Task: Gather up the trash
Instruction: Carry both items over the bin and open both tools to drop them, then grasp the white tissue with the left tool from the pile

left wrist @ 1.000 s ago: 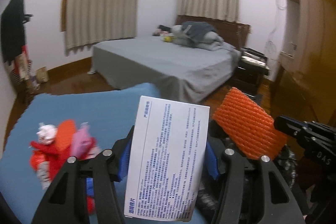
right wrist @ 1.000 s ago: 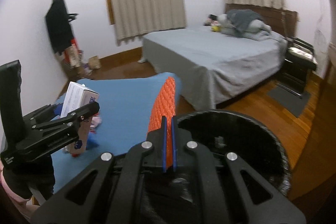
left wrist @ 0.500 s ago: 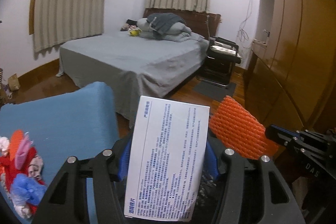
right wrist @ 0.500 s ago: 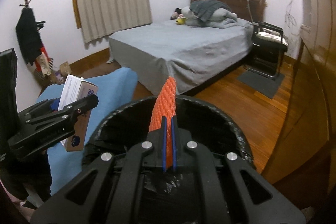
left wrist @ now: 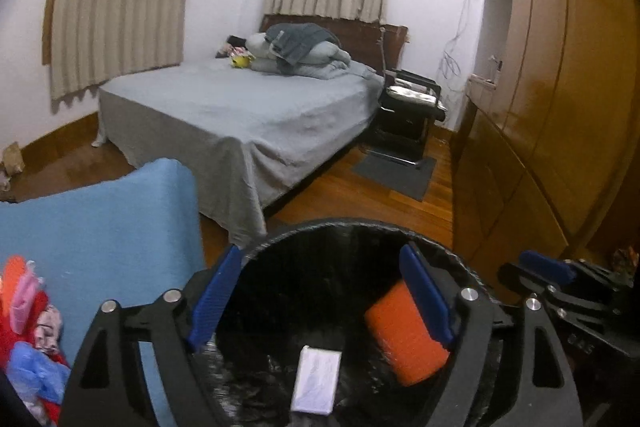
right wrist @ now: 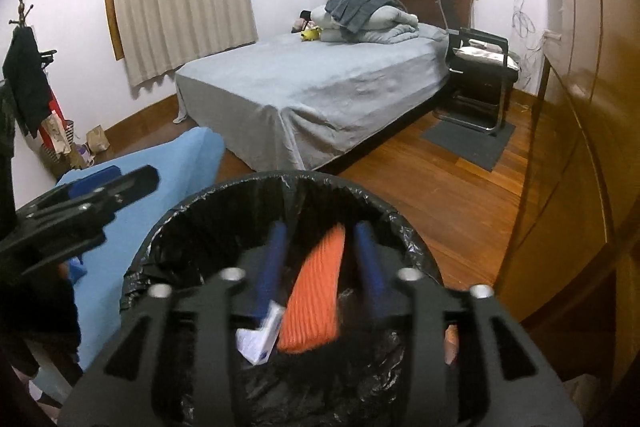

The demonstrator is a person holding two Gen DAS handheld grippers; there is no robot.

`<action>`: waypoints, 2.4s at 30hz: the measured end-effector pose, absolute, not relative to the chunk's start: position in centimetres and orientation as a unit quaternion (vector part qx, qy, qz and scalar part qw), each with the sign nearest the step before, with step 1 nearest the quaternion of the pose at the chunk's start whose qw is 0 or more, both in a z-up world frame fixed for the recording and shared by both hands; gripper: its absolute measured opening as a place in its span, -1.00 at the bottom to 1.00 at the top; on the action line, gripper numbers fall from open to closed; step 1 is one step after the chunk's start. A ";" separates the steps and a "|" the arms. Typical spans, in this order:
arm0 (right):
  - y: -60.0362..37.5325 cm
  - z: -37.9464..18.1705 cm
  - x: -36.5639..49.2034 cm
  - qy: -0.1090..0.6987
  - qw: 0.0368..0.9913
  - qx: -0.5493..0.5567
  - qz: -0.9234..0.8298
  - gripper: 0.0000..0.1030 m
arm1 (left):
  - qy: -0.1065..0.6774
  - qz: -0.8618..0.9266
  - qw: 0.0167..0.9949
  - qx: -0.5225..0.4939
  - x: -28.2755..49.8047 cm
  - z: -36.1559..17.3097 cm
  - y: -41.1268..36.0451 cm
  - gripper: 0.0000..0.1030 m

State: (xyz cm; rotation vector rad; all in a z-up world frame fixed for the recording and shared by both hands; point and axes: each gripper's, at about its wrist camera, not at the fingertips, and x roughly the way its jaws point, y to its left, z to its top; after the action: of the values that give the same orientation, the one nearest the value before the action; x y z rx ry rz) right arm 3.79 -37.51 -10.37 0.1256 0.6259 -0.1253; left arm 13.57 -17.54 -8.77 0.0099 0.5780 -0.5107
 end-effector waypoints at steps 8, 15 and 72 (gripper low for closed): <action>-34.5 -9.6 4.7 0.286 0.955 0.072 -0.030 0.89 | 0.258 -0.164 0.952 0.012 13.0 -7.7 -11.5 0.76; -28.2 -9.4 6.5 0.292 0.954 0.052 0.032 0.89 | 0.264 -0.069 0.962 0.023 11.4 -8.5 -4.2 0.78; -4.5 -13.5 11.5 0.341 0.909 -0.031 0.239 0.89 | 0.309 0.080 0.944 -0.083 5.3 -12.1 14.8 -0.23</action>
State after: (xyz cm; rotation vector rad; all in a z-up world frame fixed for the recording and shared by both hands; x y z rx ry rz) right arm 11.45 -4.53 -13.52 -0.0639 0.7040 0.4929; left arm 5.35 14.83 -12.12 -0.1696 0.6307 0.1622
